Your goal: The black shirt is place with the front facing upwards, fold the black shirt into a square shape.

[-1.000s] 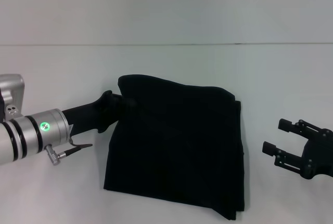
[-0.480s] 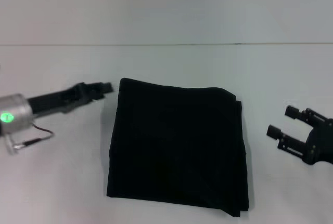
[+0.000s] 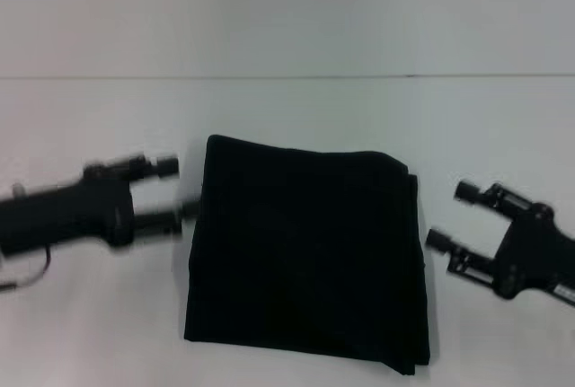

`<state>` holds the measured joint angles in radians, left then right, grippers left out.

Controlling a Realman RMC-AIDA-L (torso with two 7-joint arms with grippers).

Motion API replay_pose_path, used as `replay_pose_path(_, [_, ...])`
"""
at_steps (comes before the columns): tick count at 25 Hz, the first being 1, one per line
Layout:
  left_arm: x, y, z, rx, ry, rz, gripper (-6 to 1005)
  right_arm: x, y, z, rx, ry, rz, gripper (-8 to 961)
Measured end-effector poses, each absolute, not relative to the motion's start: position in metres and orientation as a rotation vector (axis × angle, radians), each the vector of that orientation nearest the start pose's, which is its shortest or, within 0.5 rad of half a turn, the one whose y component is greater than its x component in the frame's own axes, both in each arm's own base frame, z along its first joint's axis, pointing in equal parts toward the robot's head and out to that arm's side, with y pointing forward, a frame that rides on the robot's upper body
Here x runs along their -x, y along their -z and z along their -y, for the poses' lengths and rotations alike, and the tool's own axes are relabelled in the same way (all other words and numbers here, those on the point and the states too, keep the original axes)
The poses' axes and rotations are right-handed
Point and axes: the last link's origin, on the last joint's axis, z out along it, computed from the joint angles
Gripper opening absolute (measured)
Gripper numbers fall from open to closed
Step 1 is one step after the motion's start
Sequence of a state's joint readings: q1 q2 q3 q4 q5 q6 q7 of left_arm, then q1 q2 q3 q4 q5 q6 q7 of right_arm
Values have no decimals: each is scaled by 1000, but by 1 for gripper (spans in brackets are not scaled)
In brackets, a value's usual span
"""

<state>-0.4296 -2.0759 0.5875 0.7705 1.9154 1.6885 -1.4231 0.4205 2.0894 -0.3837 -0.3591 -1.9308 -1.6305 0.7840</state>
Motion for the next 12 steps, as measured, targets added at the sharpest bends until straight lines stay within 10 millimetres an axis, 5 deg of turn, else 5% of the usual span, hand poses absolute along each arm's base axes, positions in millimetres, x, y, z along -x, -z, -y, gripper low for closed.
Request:
replay_pose_path(6, [287,-19,-275,2707,828,613,860,-306,32,-265,2478,-881,-364,791])
replay_pose_path(12, [309,-1,-267,2718,693,737,950,-330,42,-247,2455,-762,-441,791])
